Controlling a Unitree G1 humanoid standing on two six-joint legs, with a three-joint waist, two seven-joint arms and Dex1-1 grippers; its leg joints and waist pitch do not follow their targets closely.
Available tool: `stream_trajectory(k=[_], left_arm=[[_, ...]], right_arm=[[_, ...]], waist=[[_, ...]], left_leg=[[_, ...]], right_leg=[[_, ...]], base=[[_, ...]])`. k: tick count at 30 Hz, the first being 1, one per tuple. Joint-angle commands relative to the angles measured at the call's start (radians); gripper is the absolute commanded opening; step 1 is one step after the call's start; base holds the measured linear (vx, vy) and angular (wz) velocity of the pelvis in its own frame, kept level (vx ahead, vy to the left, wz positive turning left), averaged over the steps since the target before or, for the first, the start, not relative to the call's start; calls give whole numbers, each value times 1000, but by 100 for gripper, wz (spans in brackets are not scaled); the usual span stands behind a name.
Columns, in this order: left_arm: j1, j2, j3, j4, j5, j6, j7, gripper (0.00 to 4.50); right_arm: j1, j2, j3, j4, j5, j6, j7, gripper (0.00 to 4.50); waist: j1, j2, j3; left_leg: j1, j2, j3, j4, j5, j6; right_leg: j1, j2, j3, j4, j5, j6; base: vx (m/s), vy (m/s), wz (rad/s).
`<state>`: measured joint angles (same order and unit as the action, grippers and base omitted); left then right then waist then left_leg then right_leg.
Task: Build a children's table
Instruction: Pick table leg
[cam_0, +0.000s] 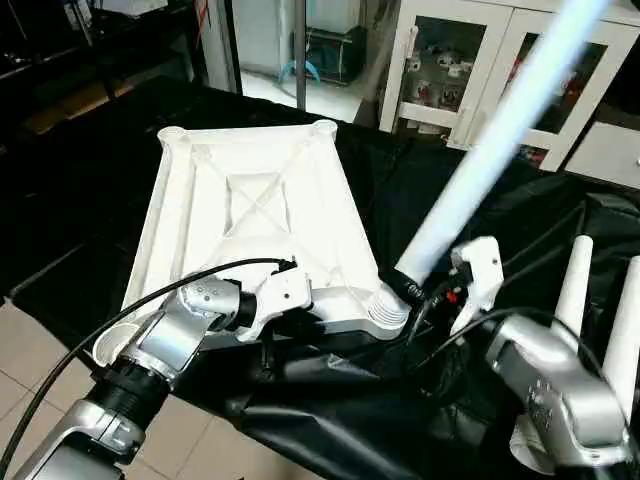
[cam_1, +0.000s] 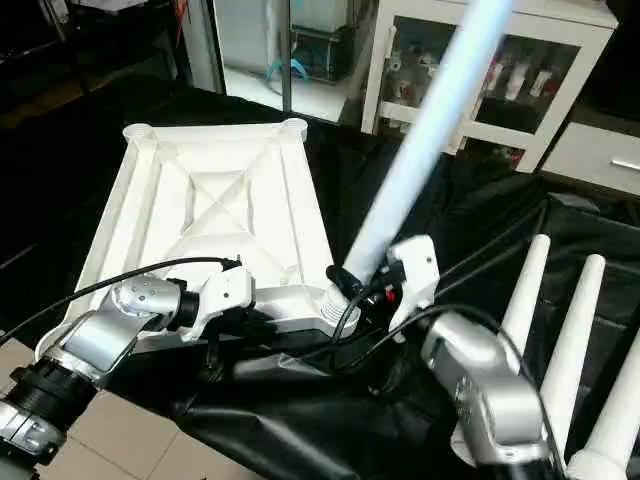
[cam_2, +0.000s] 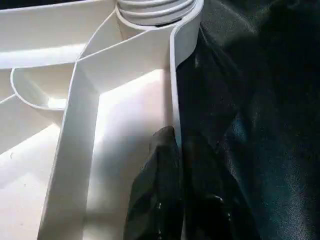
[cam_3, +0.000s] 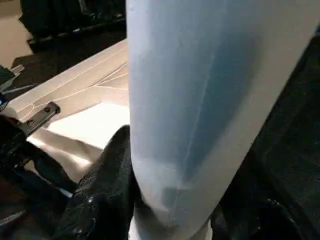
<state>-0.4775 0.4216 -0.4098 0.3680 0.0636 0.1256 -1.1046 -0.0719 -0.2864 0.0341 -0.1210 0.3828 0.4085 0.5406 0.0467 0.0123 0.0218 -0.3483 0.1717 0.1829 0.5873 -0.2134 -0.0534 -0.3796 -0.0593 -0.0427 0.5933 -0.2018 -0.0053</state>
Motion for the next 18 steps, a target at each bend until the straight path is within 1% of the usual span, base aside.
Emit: stream_trajectory(k=[1, 3, 5, 7, 8, 9, 10, 11, 12, 13, 15, 16, 17, 18], left_arm=[[7, 11, -5, 10, 27, -5, 17, 0], [7, 10, -7, 10, 27, -6, 19, 0], [7, 10, -8, 10, 27, -6, 20, 0], [7, 9, -9, 10, 27, -6, 21, 0], [6, 8, -10, 10, 28, -6, 21, 0], [5, 7, -11, 10, 29, -5, 23, 0], [5, 7, -11, 10, 29, -5, 23, 0], [5, 6, -11, 10, 30, -4, 23, 0], [6, 6, -11, 9, 30, -4, 24, 0], [7, 6, -11, 8, 30, -4, 25, 0], [9, 7, -11, 7, 30, -4, 25, 0], [9, 6, -11, 5, 30, -3, 26, 0], [12, 7, -10, 4, 29, -2, 27, 0], [14, 7, -9, 2, 29, -1, 27, 0]], right_arm=[[84, -48, 54, 99, -116, 39, -36, 183], [94, -70, 84, 99, -145, 31, -25, 183], [96, -77, 94, 98, -157, 30, -20, 183], [96, -89, 111, 96, -167, 38, -10, 183], [93, -101, 131, 95, -181, 44, 2, 183], [90, -112, 149, 93, -190, 50, 14, 183], [89, -113, 152, 92, -191, 51, 16, 183], [88, -119, 161, 91, -196, 54, 23, 183], [84, -129, 177, 88, -199, 67, 33, 183], [83, -133, 183, 86, -198, 70, 37, 183], [82, -138, 190, 85, -198, 73, 40, 183], [82, -144, 196, 85, -194, 71, 41, 183], [67, -139, 194, 94, -178, 102, 36, 183], [53, -134, 191, 102, -167, 125, 33, 183]], waist=[[-6, 7, -23], [-8, 6, -23], [-7, 6, -22], [-9, 5, -21], [-11, 5, -18], [-12, 0, -19], [-11, 2, -18], [-12, 1, -18], [-14, 1, -19], [-14, -2, -18], [-14, -2, -20], [-16, -5, -20], [-16, -4, -20], [-16, -9, -20]], left_leg=[[10, 66, -31, -95, -335, -36], [7, 66, -32, -97, -330, -38], [8, 66, -32, -97, -328, -37], [8, 66, -32, -97, -339, -36], [9, 66, -33, -98, -371, -38], [11, 67, -34, -98, -378, -39], [13, 67, -35, -99, -392, -41], [15, 67, -34, -98, -396, -41], [13, 67, -35, -98, -395, -40], [11, 68, -37, -100, -394, -40], [13, 68, -36, -99, -395, -42], [11, 68, -35, -100, -393, -41], [11, 68, -36, -100, -389, -40], [9, 68, -36, -101, -382, -34]], right_leg=[[14, -87, 54, -88, -320, -154], [16, -85, 54, -85, -303, -150], [16, -85, 54, -86, -296, -147], [15, -85, 55, -87, -314, -144], [12, -86, 55, -92, -360, -137], [11, -86, 55, -93, -369, -135], [9, -86, 56, -95, -389, -129], [6, -87, 57, -96, -391, -129], [7, -87, 58, -95, -390, -130], [8, -86, 57, -94, -386, -128], [7, -85, 57, -94, -360, -133], [9, -84, 57, -92, -344, -138], [10, -85, 57, -91, -339, -140], [12, -86, 57, -89, -346, -142]], base=[[0, 0, 0], [0, 0, 0], [0, 0, 0], [0, 0, 0], [0, 0, 0], [0, 0, 0], [0, 0, 0], [0, 0, 0], [0, 0, 0], [0, 0, 0], [0, 0, 0], [0, 0, 0], [0, 0, 0], [0, 0, 0]])
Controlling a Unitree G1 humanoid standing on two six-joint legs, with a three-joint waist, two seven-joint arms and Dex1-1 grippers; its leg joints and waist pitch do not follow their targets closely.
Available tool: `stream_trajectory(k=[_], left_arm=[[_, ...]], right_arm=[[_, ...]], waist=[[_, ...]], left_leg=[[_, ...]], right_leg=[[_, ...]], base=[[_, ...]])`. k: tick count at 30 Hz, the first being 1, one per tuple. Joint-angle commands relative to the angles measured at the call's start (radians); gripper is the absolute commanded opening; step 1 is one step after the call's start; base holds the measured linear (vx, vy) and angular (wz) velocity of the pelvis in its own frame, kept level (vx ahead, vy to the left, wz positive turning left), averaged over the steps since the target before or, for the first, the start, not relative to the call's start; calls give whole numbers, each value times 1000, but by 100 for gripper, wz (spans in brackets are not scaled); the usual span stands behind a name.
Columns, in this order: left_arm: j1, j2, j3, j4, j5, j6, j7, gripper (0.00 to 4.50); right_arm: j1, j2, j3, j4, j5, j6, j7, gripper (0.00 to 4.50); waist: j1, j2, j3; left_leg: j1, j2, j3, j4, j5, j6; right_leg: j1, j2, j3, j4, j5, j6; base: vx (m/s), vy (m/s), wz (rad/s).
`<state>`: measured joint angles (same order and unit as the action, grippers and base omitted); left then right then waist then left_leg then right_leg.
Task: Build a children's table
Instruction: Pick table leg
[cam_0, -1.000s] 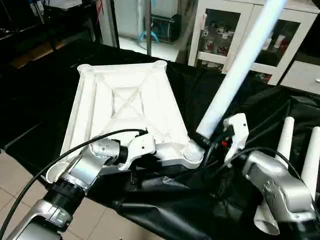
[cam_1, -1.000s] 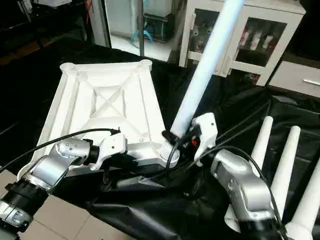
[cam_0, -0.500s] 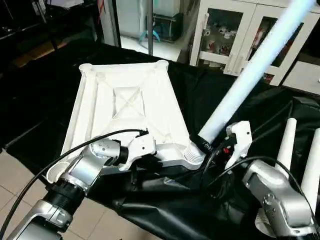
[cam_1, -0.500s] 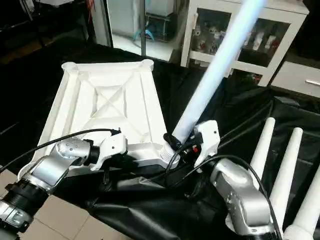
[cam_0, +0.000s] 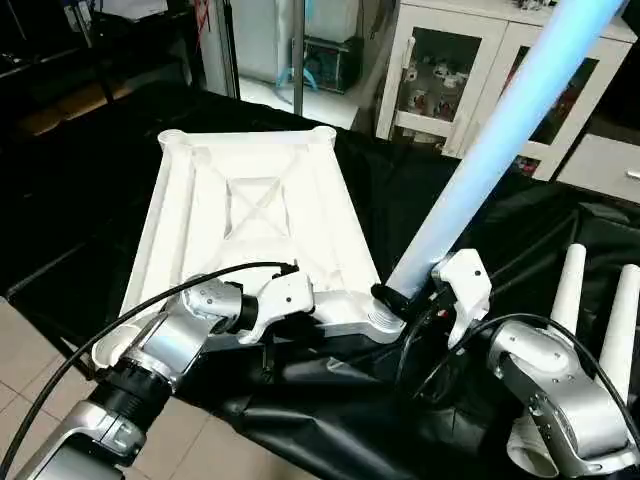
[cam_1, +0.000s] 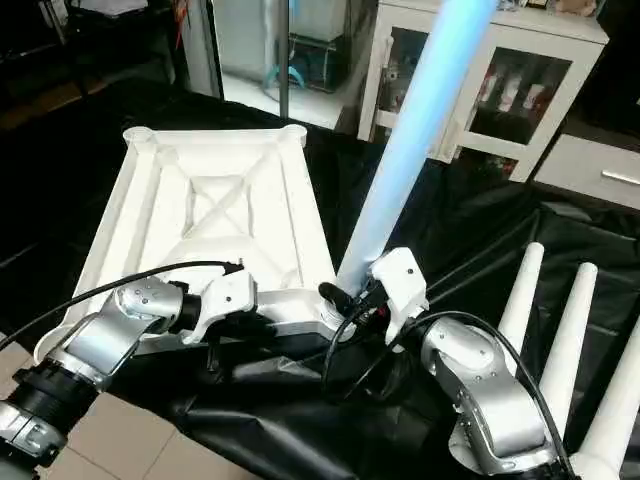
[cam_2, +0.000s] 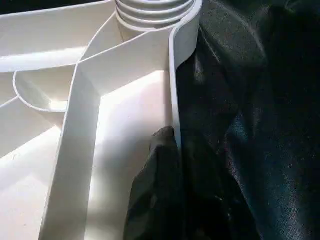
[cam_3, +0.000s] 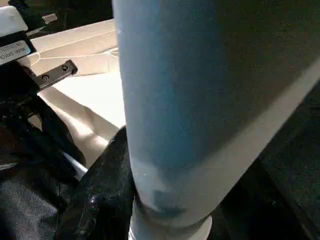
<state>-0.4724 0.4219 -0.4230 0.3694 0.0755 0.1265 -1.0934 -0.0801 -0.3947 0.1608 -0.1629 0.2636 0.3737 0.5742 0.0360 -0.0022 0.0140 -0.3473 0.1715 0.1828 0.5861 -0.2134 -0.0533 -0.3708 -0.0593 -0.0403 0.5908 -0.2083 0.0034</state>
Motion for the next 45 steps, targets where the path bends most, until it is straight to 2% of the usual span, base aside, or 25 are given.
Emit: stream_trajectory(k=[1, 2, 4, 5, 6, 7, 12, 16, 22, 23, 25, 26, 28, 30, 32, 33, 34, 35, 36, 37, 40, 42, 43, 44, 45], left_arm=[[11, 8, 4, 0, 16, -2, 15, 0], [12, 8, 6, -1, 15, -2, 14, 0], [14, 9, 6, -4, 12, -2, 13, 0], [17, 9, 6, -7, 10, -2, 11, 0], [17, 9, 5, -7, 11, -2, 11, 0], [17, 9, 4, -7, 11, -2, 11, 0], [18, 9, 3, -10, 8, 2, 13, 0], [24, 10, 5, -17, 8, 6, 17, 0], [31, 16, 9, -25, 6, 10, 17, 0], [33, 17, 11, -26, 5, 12, 16, 0], [34, 18, 12, -27, 4, 15, 15, 0], [35, 20, 13, -27, 5, 21, 16, 0], [37, 19, 15, -26, 9, 26, 27, 0], [41, 21, 21, -28, 7, 32, 32, 0], [45, 24, 45, -42, -10, 44, 37, 0], [45, 24, 45, -42, -10, 44, 37, 0], [44, 26, 51, -44, -16, 47, 36, 0], [43, 28, 58, -45, -19, 52, 37, 0], [37, 35, 67, -49, -27, 59, 32, 0], [34, 36, 71, -48, -31, 62, 31, 0], [7, 38, 89, -22, -39, 68, 27, 0], [-10, 34, 94, -4, -38, 75, 34, 0], [-12, 30, 97, 0, -38, 80, 39, 0], [-19, 12, 104, 25, -31, 89, 76, 0], [-20, 11, 104, 26, -30, 90, 78, 0]], right_arm=[[50, -21, 61, 150, -40, 176, -2, 183], [35, -16, 57, 158, -34, 191, -4, 183], [7, -7, 47, 172, -22, 208, -3, 183], [-37, 3, 31, 192, -4, 237, 5, 183], [-49, 5, 28, 200, -3, 242, 6, 183], [-59, 7, 26, 208, -1, 246, 7, 183], [-121, 14, 22, 270, -4, 260, 4, 183], [-101, 10, 52, 284, -25, 262, 11, 183], [-71, 18, 67, 290, -22, 270, 15, 183], [-65, 22, 76, 310, -31, 258, 13, 183], [-62, 24, 83, 323, -40, 248, 11, 183], [-63, 30, 82, 330, -43, 242, 4, 183], [-65, 39, 74, 338, -40, 237, -5, 183], [-70, 45, 70, 342, -46, 231, -20, 183], [-84, 64, 57, 333, -42, 233, -40, 183], [-84, 64, 57, 333, -42, 233, -40, 183], [-89, 70, 53, 332, -40, 233, -44, 183], [-97, 74, 50, 335, -44, 228, -53, 183], [-111, 76, 50, 326, -53, 228, -64, 183], [-116, 78, 48, 323, -53, 227, -67, 183], [-156, 107, 21, 324, -46, 241, -107, 183], [-182, 123, 7, 346, -54, 237, -134, 183], [-187, 131, 0, 355, -56, 233, -144, 183], [-214, 165, -13, 423, -79, 197, -203, 183], [-216, 166, -14, 427, -80, 195, -207, 183]], waist=[[-6, 9, -10], [-9, 6, -8], [-10, 5, -9], [-14, 4, -6], [-15, 5, -5], [-17, 5, -5], [-21, -2, -3], [-27, -7, -1], [-32, -7, -3], [-31, -4, -3], [-32, -6, -3], [-32, -3, -4], [-34, -5, -3], [-35, -2, -2], [-39, -1, 1], [-40, 5, 1], [-43, 2, -1], [-41, 15, -1], [-47, 12, -1], [-47, 14, -1], [-54, 4, -2], [-54, 6, -3], [-53, 9, -3], [-53, 10, -4], [-53, 11, -4]], left_leg=[[7, 69, -37, -101, -385, -35], [11, 67, -38, -100, -412, -39], [12, 67, -39, -99, -419, -40], [12, 66, -43, -100, -437, -44], [12, 66, -44, -101, -446, -48], [17, 65, -44, -100, -464, -51], [13, 65, -48, -103, -478, -55], [20, 64, -50, -102, -510, -53], [22, 66, -50, -108, -518, -55], [21, 65, -51, -109, -519, -55], [21, 65, -51, -109, -523, -54], [23, 64, -51, -109, -529, -55], [22, 63, -52, -108, -535, -52], [23, 63, -54, -109, -546, -54], [21, 62, -62, -111, -582, -60], [23, 61, -66, -113, -605, -65], [21, 60, -70, -113, -611, -65], [20, 59, -74, -115, -617, -68], [17, 59, -77, -117, -632, -69], [17, 58, -77, -118, -637, -70], [10, 56, -79, -118, -625, -63], [8, 56, -77, -116, -596, -59], [10, 56, -74, -115, -579, -61], [4, 59, -72, -116, -552, -65], [3, 59, -71, -117, -548, -70]], right_leg=[[3, -87, 54, -87, -350, -151], [-1, -89, 54, -93, -411, -141], [-3, -90, 55, -97, -440, -132], [-4, -92, 55, -99, -479, -125], [-5, -91, 55, -100, -489, -122], [-9, -89, 54, -102, -502, -116], [-9, -91, 52, -103, -529, -102], [-18, -92, 52, -112, -593, -80], [-17, -89, 52, -114, -547, -86], [-17, -91, 53, -114, -549, -87], [-18, -90, 53, -115, -560, -83], [-20, -91, 52, -117, -571, -81], [-20, -91, 52, -120, -594, -74], [-22, -92, 51, -122, -613, -68], [-23, -91, 46, -125, -657, -50], [-25, -92, 45, -129, -673, -43], [-22, -91, 44, -127, -668, -40], [-21, -92, 44, -124, -656, -42], [-21, -90, 42, -124, -640, -45], [-20, -90, 42, -124, -633, -47], [-16, -91, 41, -121, -615, -59], [-19, -94, 44, -118, -608, -69], [-21, -93, 46, -118, -582, -81], [-18, -93, 48, -113, -531, -98], [-18, -92, 47, -110, -514, -105]], base=[[0, 0, 0], [0, 0, 0], [0, 0, 0], [0, 0, 0], [0, 0, 0], [0, 0, 0], [0, 0, 0], [0, 0, 0], [0, 0, 0], [0, 0, 0], [0, 0, 0], [0, 0, 0], [0, 0, 0], [0, 0, 0], [0, 0, 0], [0, 0, 0], [0, 0, 0], [0, 0, 0], [0, 0, 0], [0, 0, 0], [0, 0, 0], [0, 0, 0], [0, 0, 0], [0, 0, 0], [0, 0, 0]])
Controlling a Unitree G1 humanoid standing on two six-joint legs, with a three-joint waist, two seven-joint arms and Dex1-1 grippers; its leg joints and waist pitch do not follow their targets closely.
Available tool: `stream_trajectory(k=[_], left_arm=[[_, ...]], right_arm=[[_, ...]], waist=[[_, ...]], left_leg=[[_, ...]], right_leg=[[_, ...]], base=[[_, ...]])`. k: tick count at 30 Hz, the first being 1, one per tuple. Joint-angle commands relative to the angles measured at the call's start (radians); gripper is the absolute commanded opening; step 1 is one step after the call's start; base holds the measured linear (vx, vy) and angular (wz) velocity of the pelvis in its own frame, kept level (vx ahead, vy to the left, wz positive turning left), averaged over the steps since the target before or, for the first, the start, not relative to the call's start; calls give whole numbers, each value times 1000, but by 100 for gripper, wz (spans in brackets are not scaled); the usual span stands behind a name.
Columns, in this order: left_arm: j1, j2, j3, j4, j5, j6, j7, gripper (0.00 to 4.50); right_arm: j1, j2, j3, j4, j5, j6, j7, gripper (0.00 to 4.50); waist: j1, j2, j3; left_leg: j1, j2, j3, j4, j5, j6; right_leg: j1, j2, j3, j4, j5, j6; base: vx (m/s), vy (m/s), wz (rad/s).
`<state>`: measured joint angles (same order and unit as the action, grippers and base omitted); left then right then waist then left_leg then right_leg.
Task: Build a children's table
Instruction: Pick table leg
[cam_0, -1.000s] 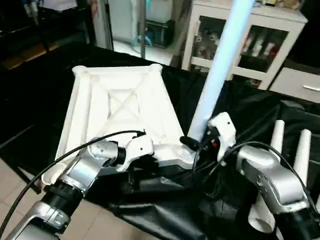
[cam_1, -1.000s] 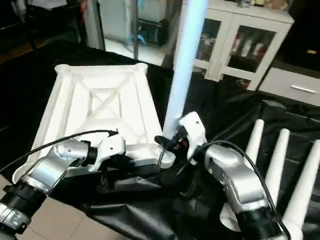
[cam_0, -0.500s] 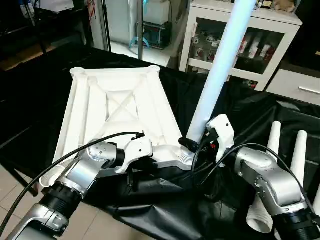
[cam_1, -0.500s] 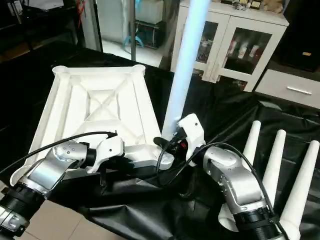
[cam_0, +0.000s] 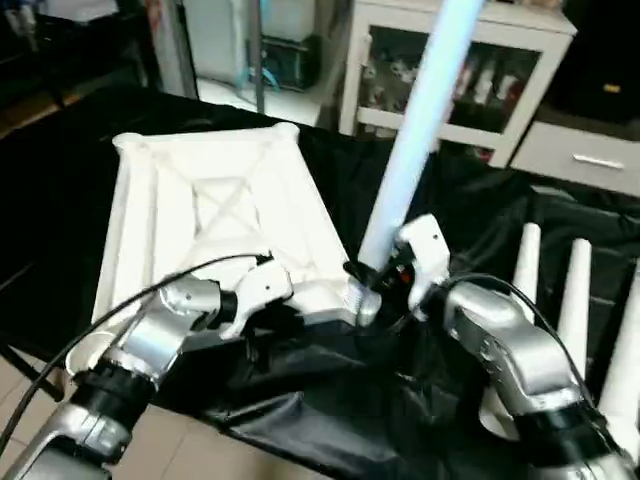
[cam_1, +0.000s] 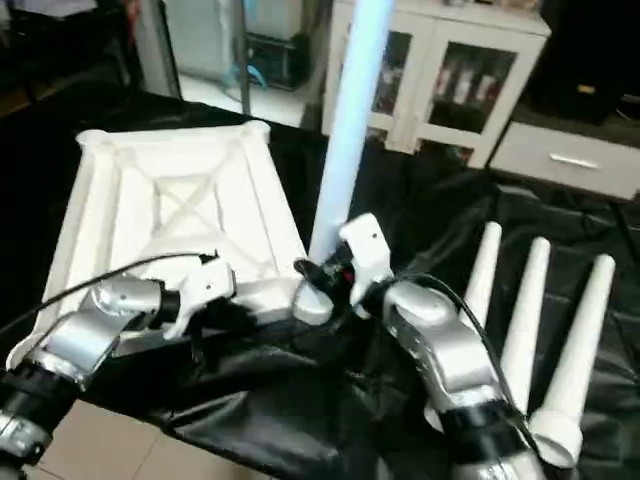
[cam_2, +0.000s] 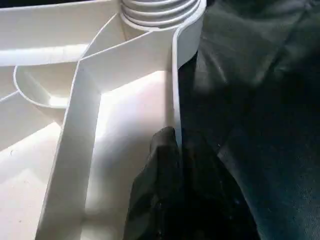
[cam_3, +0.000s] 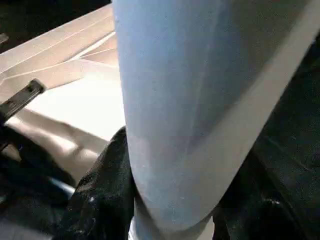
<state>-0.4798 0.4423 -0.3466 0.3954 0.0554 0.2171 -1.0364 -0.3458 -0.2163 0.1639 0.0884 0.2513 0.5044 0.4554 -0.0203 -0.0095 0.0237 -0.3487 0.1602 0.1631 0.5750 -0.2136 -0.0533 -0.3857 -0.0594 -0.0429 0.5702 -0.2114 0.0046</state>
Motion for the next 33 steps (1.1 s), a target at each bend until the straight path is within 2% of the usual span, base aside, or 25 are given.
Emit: stream_trajectory(k=[1, 2, 4, 5, 7, 8, 10, 11, 12, 13, 14, 15, 17, 18, 19, 20, 21, 23, 25, 26, 28, 30, 31, 32, 33], left_arm=[[-12, -26, 34, -7, -13, 26, 47, 0], [-13, -63, 49, -22, -19, 74, 99, 0], [-20, -80, 55, -17, -20, 93, 121, 0], [-24, -98, 55, -14, -13, 107, 149, 0], [-31, -136, 51, -6, 8, 128, 211, 0], [-32, -169, 56, -8, 14, 155, 257, 0], [-43, -196, 61, 6, 15, 170, 292, 0], [-70, -278, 95, 32, 8, 222, 405, 0], [-90, -322, 116, 50, 3, 240, 468, 0], [-114, -375, 146, 71, -1, 263, 549, 0], [-136, -414, 164, 89, 3, 271, 614, 0], [-159, -454, 188, 111, 3, 277, 689, 0], [-180, -486, 207, 134, 2, 277, 750, 0], [-210, -525, 231, 170, -2, 262, 830, 0], [-215, -531, 234, 175, -2, 259, 840, 0], [-227, -544, 241, 189, -2, 251, 867, 0], [-229, -546, 242, 192, -1, 250, 872, 0], [-241, -557, 251, 209, 12, 247, 898, 0], [-242, -554, 255, 213, 15, 248, 901, 0], [-245, -544, 261, 218, 18, 250, 901, 0], [-255, -543, 269, 231, 17, 251, 910, 0], [-267, -542, 272, 247, 10, 247, 914, 0], [-274, -542, 272, 259, 6, 242, 919, 0], [-274, -542, 272, 259, 6, 242, 919, 0], [-280, -541, 270, 269, 1, 236, 915, 0]], right_arm=[[30, 11, -31, 222, -85, 40, -142, 183], [-6, 45, -57, 298, -97, -7, -215, 183], [-26, 56, -66, 335, -101, -27, -242, 183], [-47, 68, -76, 375, -103, -47, -270, 183], [-91, 90, -95, 456, -104, -86, -326, 183], [-114, 106, -108, 497, -101, -108, -359, 183], [-140, 118, -117, 539, -99, -126, -382, 183], [-197, 148, -131, 626, -100, -166, -440, 183], [-226, 163, -138, 666, -100, -183, -467, 183], [-264, 181, -149, 723, -101, -210, -502, 183], [-290, 195, -154, 759, -103, -230, -526, 183], [-315, 208, -157, 795, -110, -254, -556, 183], [-337, 217, -159, 827, -114, -274, -579, 183], [-362, 229, -159, 863, -118, -297, -602, 183], [-366, 231, -158, 868, -119, -300, -605, 183], [-375, 235, -157, 879, -120, -307, -611, 183], [-378, 237, -158, 885, -121, -311, -612, 183], [-408, 249, -169, 933, -126, -347, -627, 183], [-416, 250, -176, 948, -128, -358, -630, 183], [-422, 250, -187, 959, -128, -368, -632, 183], [-434, 252, -203, 987, -129, -388, -635, 183], [-444, 251, -213, 1010, -127, -403, -637, 183], [-449, 251, -215, 1022, -128, -411, -638, 183], [-449, 251, -215, 1022, -128, -411, -638, 183], [-454, 250, -218, 1032, -128, -418, -638, 183]], waist=[[0, 8, -12], [-5, 13, -9], [-6, 13, -10], [-3, 12, -12], [-3, 13, -11], [-1, 13, -16], [-1, 14, -16], [-2, 9, -17], [-3, 11, -15], [-3, 6, -21], [-1, 1, -25], [6, 1, -27], [17, -2, -29], [18, -9, -31], [21, -9, -32], [23, -8, -35], [26, -9, -37], [29, -11, -46], [29, -10, -45], [32, -11, -43], [32, -8, -41], [31, -7, -34], [31, -7, -34], [31, -7, -34], [30, -5, -35]], left_leg=[[2, 70, -50, -105, -547, -74], [-1, 69, -54, -105, -551, -80], [0, 68, -55, -104, -553, -79], [5, 67, -51, -101, -547, -71], [8, 66, -46, -98, -532, -67], [5, 68, -43, -99, -502, -65], [3, 67, -39, -98, -477, -65], [6, 65, -30, -94, -461, -59], [7, 64, -30, -93, -460, -60], [11, 61, -27, -87, -445, -54], [9, 61, -26, -83, -413, -46], [3, 61, -19, -82, -357, -30], [8, 58, -9, -76, -314, 7], [6, 59, -6, -74, -298, 16], [-1, 56, -6, -73, -273, 29], [-1, 57, -6, -73, -257, 35], [-8, 57, -6, -71, -218, 48], [-11, 57, -3, -61, -110, 83], [-15, 57, -2, -60, -76, 107], [-13, 58, 1, -57, -66, 131], [-11, 60, 2, -58, -80, 133], [-5, 63, 1, -65, -173, 93], [-5, 63, 1, -65, -173, 93], [-1, 64, 0, -68, -198, 69], [-2, 64, -1, -68, -196, 64]], right_leg=[[-3, -92, 48, -88, -512, -113], [-1, -97, 46, -87, -536, -117], [1, -99, 46, -90, -559, -109], [-2, -95, 47, -95, -552, -102], [-7, -94, 50, -94, -513, -123], [0, -93, 51, -89, -464, -134], [1, -90, 51, -85, -415, -148], [0, -87, 53, -84, -386, -161], [0, -87, 51, -82, -389, -168], [2, -88, 50, -84, -389, -171], [7, -91, 52, -82, -360, -177], [12, -89, 52, -79, -294, -187], [10, -85, 49, -79, -253, -197], [11, -84, 49, -77, -242, -198], [15, -84, 47, -74, -231, -201], [18, -83, 46, -71, -218, -199], [23, -86, 44, -66, -177, -202], [31, -85, 42, -46, -24, -233], [32, -86, 40, -42, 24, -256], [33, -88, 39, -42, 33, -270], [31, -88, 38, -46, 3, -272], [25, -85, 37, -59, -139, -252], [25, -85, 37, -59, -139, -252], [23, -82, 39, -60, -160, -241], [24, -82, 38, -58, -153, -239]], base=[[0, 0, 0], [0, 0, 0], [0, 0, 0], [0, 0, 0], [0, 0, 0], [0, 0, 0], [0, 0, 0], [0, 0, 0], [0, 0, 0], [0, 0, 0], [0, 0, 0], [0, 0, 0], [0, 0, 0], [0, 0, 0], [0, 0, 0], [0, 0, 0], [53, -19, 0], [60, -20, 1], [0, 0, 0], [0, 0, 0], [0, 0, 0], [0, 0, 0], [0, 0, 0], [0, 0, 0], [0, 0, 0]])
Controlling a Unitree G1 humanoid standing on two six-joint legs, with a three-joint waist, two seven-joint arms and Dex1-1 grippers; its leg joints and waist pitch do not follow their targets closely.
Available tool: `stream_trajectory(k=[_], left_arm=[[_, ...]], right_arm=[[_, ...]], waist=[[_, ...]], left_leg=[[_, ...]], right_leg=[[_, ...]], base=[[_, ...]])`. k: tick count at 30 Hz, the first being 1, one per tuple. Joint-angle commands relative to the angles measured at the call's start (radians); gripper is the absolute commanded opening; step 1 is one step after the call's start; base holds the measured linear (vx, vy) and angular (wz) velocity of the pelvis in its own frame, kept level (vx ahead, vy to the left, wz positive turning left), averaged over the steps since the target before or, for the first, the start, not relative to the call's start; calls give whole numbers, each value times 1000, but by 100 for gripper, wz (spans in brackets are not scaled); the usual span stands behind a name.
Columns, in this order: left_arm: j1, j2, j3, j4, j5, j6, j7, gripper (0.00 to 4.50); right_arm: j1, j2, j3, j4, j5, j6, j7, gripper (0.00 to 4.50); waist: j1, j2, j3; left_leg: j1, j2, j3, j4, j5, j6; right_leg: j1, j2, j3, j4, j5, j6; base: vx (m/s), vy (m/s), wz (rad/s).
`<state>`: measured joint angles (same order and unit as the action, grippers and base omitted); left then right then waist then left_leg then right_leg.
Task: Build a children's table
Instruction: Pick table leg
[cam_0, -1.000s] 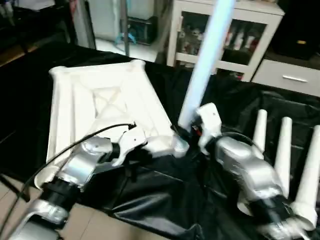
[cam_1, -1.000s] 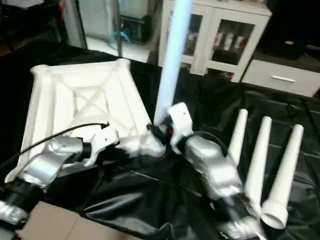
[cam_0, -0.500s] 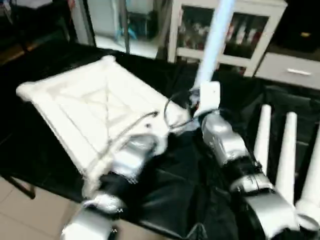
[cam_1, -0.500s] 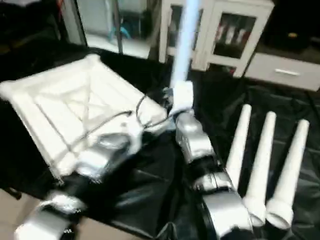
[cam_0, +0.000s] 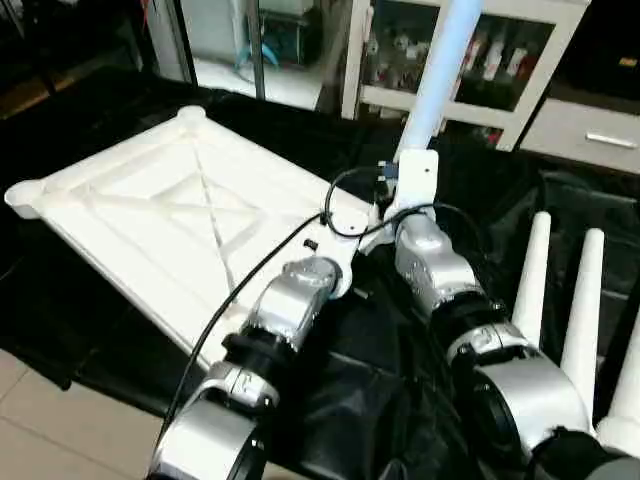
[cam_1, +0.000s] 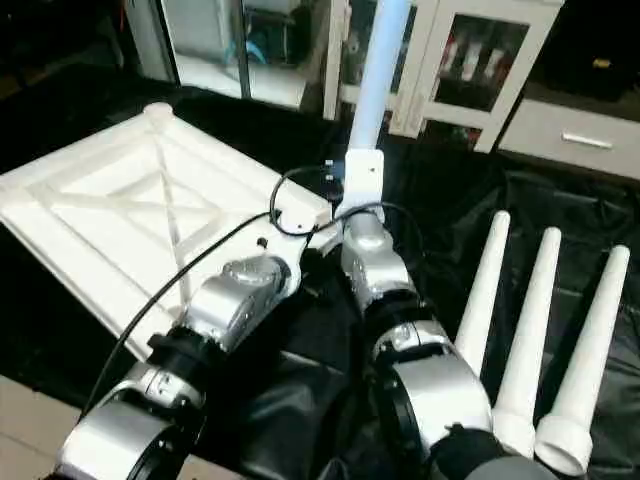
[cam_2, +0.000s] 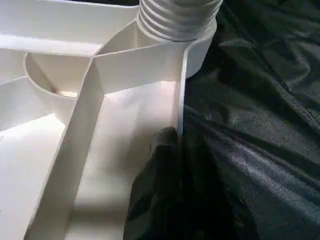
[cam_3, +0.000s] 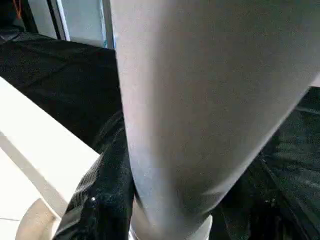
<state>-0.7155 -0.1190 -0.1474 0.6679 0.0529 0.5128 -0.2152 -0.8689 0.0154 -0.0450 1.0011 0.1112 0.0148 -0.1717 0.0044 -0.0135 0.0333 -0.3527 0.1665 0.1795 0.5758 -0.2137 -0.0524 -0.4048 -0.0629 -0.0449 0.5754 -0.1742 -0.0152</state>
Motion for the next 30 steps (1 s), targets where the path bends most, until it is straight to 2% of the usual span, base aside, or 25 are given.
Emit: stream_trajectory(k=[1, 9, 13, 18, 20, 24, 25, 27, 30], left_arm=[[-49, 22, 66, 5, -1, -66, 87, 0], [-45, 30, 50, 10, -6, -70, 52, 0], [-46, 35, 44, 13, -9, -77, 41, 0], [-42, 40, 38, 6, -10, -77, 28, 0], [-40, 40, 36, 3, -10, -76, 26, 0], [-41, 41, 33, 3, -12, -78, 24, 0], [-41, 41, 33, 3, -12, -78, 23, 0], [-40, 42, 31, 0, -13, -78, 20, 0], [-41, 44, 31, 1, -13, -78, 17, 0]], right_arm=[[57, 18, -18, 138, 13, 58, -2, 183], [38, 19, -35, 176, 1, 28, 23, 183], [31, 15, -30, 187, -11, 23, 26, 183], [11, 7, -33, 190, -13, 9, 89, 183], [8, 5, -32, 187, -15, 6, 97, 239], [2, 4, -34, 186, -16, -2, 110, 270], [1, 4, -33, 184, -17, -4, 113, 279], [-3, 3, -30, 179, -22, -10, 119, 306], [-6, 2, -34, 175, -19, -17, 129, 306]], waist=[[4, 1, -45], [5, -2, -46], [4, 2, -46], [3, 0, -46], [3, 0, -46], [4, 2, -48], [1, 0, -50], [3, 5, -49], [3, 3, -50]], left_leg=[[1, 56, -17, -69, -191, 57], [-1, 55, -15, -65, -172, 74], [1, 56, -15, -65, -180, 71], [0, 56, -15, -65, -184, 76], [-1, 56, -15, -64, -178, 79], [-5, 58, -16, -63, -157, 80], [-2, 57, -15, -60, -141, 86], [-2, 57, -14, -59, -137, 94], [-2, 58, -13, -57, -124, 101]], right_leg=[[43, -77, 40, -62, -169, -220], [47, -80, 41, -58, -136, -236], [46, -78, 40, -58, -140, -240], [48, -80, 40, -58, -143, -245], [48, -80, 40, -57, -140, -247], [51, -84, 41, -56, -122, -257], [51, -80, 39, -50, -95, -268], [52, -83, 40, -51, -95, -274], [53, -82, 40, -48, -77, -283]], base=[[0, 0, 0], [0, 0, 0], [0, 0, 0], [0, 0, 0], [0, 0, 0], [0, 0, 0], [0, 0, 0], [0, 0, 0], [0, 0, 0]])
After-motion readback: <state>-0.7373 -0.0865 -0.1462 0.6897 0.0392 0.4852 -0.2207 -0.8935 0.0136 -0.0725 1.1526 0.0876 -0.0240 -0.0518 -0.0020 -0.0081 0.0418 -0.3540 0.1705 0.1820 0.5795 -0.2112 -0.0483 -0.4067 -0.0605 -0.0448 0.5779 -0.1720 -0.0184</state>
